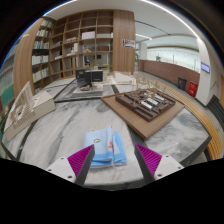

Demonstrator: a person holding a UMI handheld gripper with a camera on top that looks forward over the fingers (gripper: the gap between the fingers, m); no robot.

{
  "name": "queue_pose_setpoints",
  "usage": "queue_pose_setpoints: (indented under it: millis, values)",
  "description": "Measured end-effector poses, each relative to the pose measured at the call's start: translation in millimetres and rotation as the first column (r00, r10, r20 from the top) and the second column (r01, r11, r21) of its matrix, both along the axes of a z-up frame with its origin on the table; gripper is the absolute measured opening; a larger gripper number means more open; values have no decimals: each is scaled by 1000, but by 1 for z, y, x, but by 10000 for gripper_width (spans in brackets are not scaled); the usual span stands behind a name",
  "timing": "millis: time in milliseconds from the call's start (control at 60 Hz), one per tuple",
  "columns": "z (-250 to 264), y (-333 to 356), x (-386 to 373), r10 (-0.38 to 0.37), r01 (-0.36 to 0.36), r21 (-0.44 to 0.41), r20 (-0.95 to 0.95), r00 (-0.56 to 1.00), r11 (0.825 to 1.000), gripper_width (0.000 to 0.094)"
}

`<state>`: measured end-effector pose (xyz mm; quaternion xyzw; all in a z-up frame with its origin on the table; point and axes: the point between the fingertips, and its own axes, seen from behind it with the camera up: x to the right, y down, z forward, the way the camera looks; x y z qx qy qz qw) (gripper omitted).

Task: Fold towel

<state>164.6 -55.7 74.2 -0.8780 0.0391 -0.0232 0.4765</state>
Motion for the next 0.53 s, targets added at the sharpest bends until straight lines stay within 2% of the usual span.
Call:
queue_pose_setpoints:
  millis: [267,383,533]
  values:
    - [70,-100,-58,84,-81,97,-29,996,992,832]
    - [86,-126,-74,122,-121,124,-4,992,985,840]
    - [84,-140,-71,120,-119,125,-1,993,985,827]
